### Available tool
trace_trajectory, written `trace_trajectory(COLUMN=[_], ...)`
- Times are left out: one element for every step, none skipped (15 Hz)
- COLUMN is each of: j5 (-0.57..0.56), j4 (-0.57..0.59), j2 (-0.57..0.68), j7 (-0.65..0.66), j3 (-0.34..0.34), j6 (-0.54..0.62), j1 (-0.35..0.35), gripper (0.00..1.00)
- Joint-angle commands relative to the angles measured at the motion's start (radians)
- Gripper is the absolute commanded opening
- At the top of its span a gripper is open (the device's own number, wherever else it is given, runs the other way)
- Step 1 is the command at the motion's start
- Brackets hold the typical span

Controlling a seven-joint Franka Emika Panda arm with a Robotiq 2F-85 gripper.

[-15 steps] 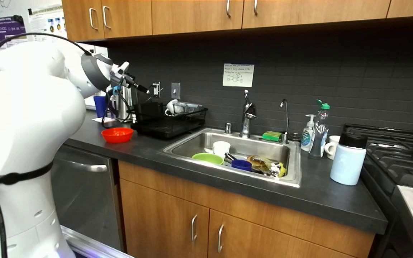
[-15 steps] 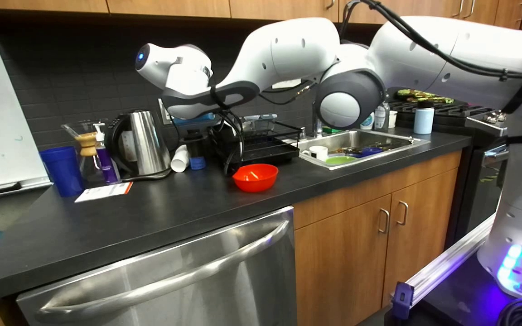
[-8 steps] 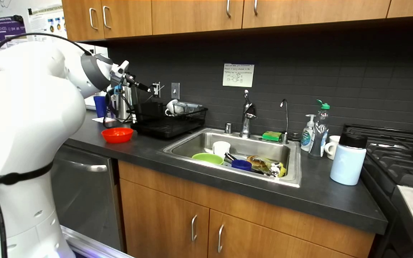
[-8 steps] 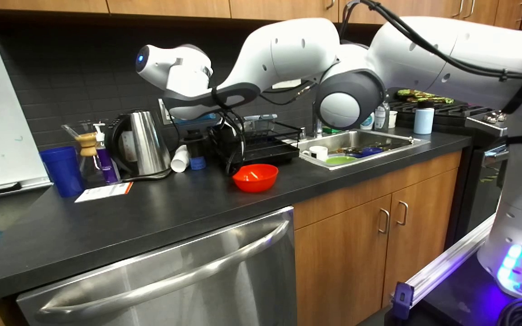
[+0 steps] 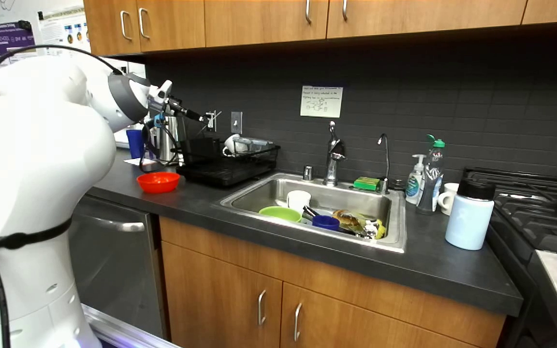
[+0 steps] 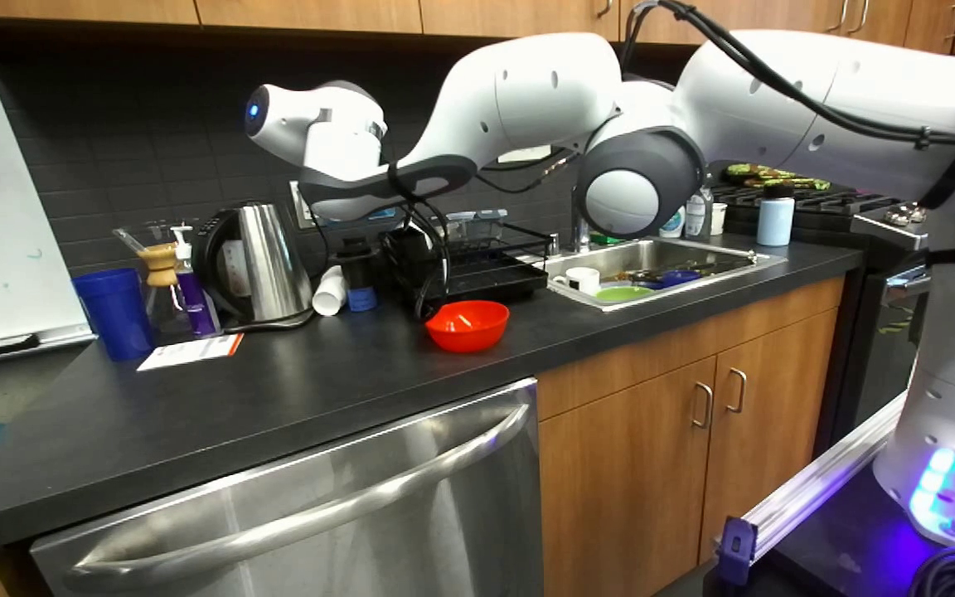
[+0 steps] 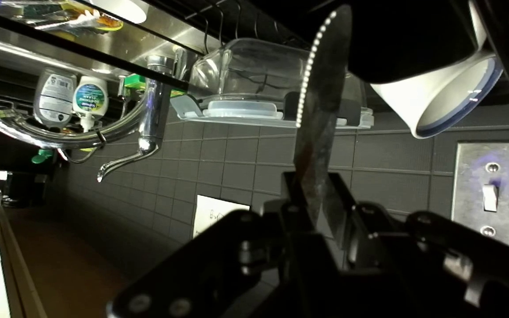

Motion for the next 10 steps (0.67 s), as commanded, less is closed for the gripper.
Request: trace_trajectory(j5=[-0.026, -0.026, -0.026, -0.027, -0.028, -0.028, -0.029, -0.030, -0.030, -0.030], j4=[0.000, 0.000, 0.001, 0.001, 0.001, 0.002, 0.003, 0.007, 0.012, 0.012], j2=[-0.001, 0.001, 0.003, 0.005, 0.007, 0.010, 0.014, 0.018, 0.023, 0.024], j7=[0.000, -0.002, -0.004, -0.007, -0.011, -0.013, -0.016, -0.021, -0.027, -0.029], j3=[0.010, 0.011, 0.011, 0.011, 0.010, 0.010, 0.009, 0.009, 0.009, 0.009], j6=[-0.008, -0.007, -0.005, -0.006, -0.007, -0.008, -0.010, -0.014, -0.017, -0.019], j1=[0.005, 0.006, 0.007, 0.008, 0.007, 0.006, 0.005, 0.003, 0.001, 0.000], gripper=[0.04, 0.04, 0.04, 0.04, 0.04, 0.04, 0.04, 0.04, 0.04, 0.04])
